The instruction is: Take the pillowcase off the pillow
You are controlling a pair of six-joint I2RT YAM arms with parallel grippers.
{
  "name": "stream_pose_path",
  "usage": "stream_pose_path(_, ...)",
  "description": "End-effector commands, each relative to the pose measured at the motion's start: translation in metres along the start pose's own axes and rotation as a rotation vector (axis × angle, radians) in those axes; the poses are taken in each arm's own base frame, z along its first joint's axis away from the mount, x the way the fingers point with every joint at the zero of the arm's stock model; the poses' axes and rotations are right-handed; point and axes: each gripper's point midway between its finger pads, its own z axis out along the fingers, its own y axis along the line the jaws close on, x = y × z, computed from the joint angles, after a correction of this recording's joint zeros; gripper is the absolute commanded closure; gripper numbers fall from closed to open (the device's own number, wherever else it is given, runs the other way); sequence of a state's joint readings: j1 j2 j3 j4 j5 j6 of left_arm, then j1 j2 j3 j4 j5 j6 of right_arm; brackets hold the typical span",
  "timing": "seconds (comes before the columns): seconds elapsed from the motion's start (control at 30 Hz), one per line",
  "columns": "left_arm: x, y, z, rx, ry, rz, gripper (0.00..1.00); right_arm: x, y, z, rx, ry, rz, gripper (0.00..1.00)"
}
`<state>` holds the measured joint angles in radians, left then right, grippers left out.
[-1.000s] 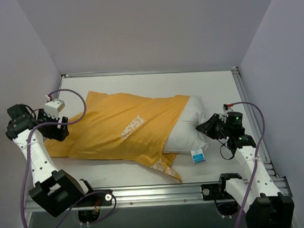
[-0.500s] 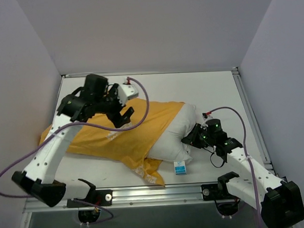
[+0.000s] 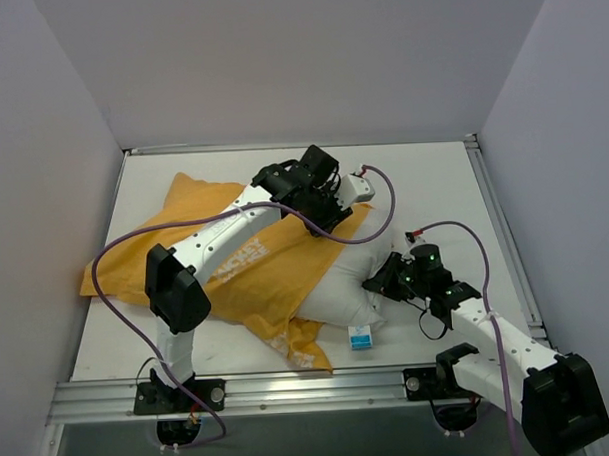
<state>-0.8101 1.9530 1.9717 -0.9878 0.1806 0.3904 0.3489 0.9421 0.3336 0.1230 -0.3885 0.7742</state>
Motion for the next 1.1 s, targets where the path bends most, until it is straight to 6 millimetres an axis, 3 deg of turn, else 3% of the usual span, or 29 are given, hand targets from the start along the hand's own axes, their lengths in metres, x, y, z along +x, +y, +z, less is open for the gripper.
stream_pose_path(0.0, -0.028, 0.016, -0.014, -0.046, -0.084, -0.012, 0.76, 0.014, -0.014, -0.001, 0.051, 0.031, 0.009, 1.00)
stream_pose_path(0.07, -0.027, 0.020, -0.008, -0.062, -0.075, -0.035, 0.98, 0.013, -0.013, -0.003, 0.048, 0.025, 0.008, 1.00)
stream_pose_path(0.23, -0.027, 0.065, -0.004, -0.218, -0.083, -0.111, 0.98, 0.015, -0.011, -0.007, 0.043, 0.035, 0.009, 1.00)
stream_pose_path(0.33, -0.009, 0.124, -0.003, -0.403, -0.041, -0.137, 0.98, 0.015, -0.005, -0.016, 0.034, 0.039, 0.008, 1.00)
stream_pose_path(0.37, 0.006, 0.150, -0.006, -0.449, -0.021, -0.174, 0.98, 0.014, -0.003, -0.019, 0.030, 0.036, -0.003, 1.00)
stream_pose_path(0.4, 0.011, 0.166, -0.012, -0.480, -0.016, -0.197, 0.98, 0.015, -0.006, -0.022, 0.050, 0.043, -0.002, 1.00)
stream_pose_path(0.43, 0.026, 0.179, -0.005, -0.485, 0.013, -0.230, 0.98, 0.010, 0.001, -0.027, 0.036, 0.027, -0.013, 1.00)
stream_pose_path(0.47, 0.044, 0.200, -0.012, -0.511, 0.031, -0.276, 0.98, 0.009, 0.003, -0.029, 0.035, 0.022, -0.020, 1.00)
stream_pose_path(0.57, 0.083, 0.238, -0.024, -0.579, 0.058, -0.350, 0.98, 0.009, 0.005, -0.034, 0.031, 0.021, -0.018, 1.00)
stream_pose_path(0.67, 0.108, 0.250, -0.039, -0.596, 0.063, -0.369, 0.98, 0.008, 0.006, -0.036, 0.023, 0.008, -0.015, 1.00)
stream_pose_path(0.7, 0.115, 0.256, -0.059, -0.620, 0.049, -0.376, 0.98, 0.007, 0.005, -0.038, 0.031, 0.003, -0.012, 1.00)
stream_pose_path(0.73, 0.122, 0.258, -0.066, -0.625, 0.056, -0.352, 0.98, 0.003, 0.005, -0.040, 0.040, -0.018, -0.017, 1.00)
stream_pose_path(0.77, 0.139, 0.254, -0.060, -0.607, 0.073, -0.349, 0.98, -0.002, 0.009, -0.042, 0.035, -0.032, -0.022, 1.00)
stream_pose_path(0.83, 0.151, 0.250, -0.081, -0.586, 0.052, -0.310, 0.98, -0.005, 0.011, -0.043, 0.027, -0.040, -0.027, 1.00)
stream_pose_path(0.87, 0.162, 0.232, -0.068, -0.516, 0.058, -0.299, 0.98, -0.008, 0.018, -0.041, -0.003, -0.049, -0.036, 1.00)
stream_pose_path(0.9, 0.151, 0.218, -0.081, -0.495, 0.014, -0.262, 0.98, -0.006, 0.018, -0.037, -0.002, -0.027, -0.033, 1.00)
stream_pose_path(0.97, 0.149, 0.185, -0.067, -0.416, 0.002, -0.212, 0.98, -0.008, 0.029, -0.032, -0.051, -0.010, -0.054, 1.00)
stream_pose_path(1.0, 0.138, 0.172, -0.074, -0.399, -0.035, -0.191, 0.98, -0.014, 0.036, -0.029, -0.062, -0.004, -0.069, 1.00)
stream_pose_path(1.03, 0.131, 0.157, -0.067, -0.368, -0.046, -0.174, 0.98, -0.018, 0.043, -0.029, -0.081, -0.007, -0.106, 1.00)
stream_pose_path(1.07, 0.134, 0.146, -0.060, -0.346, -0.039, -0.173, 0.98, -0.025, 0.056, -0.030, -0.128, -0.017, -0.141, 1.00)
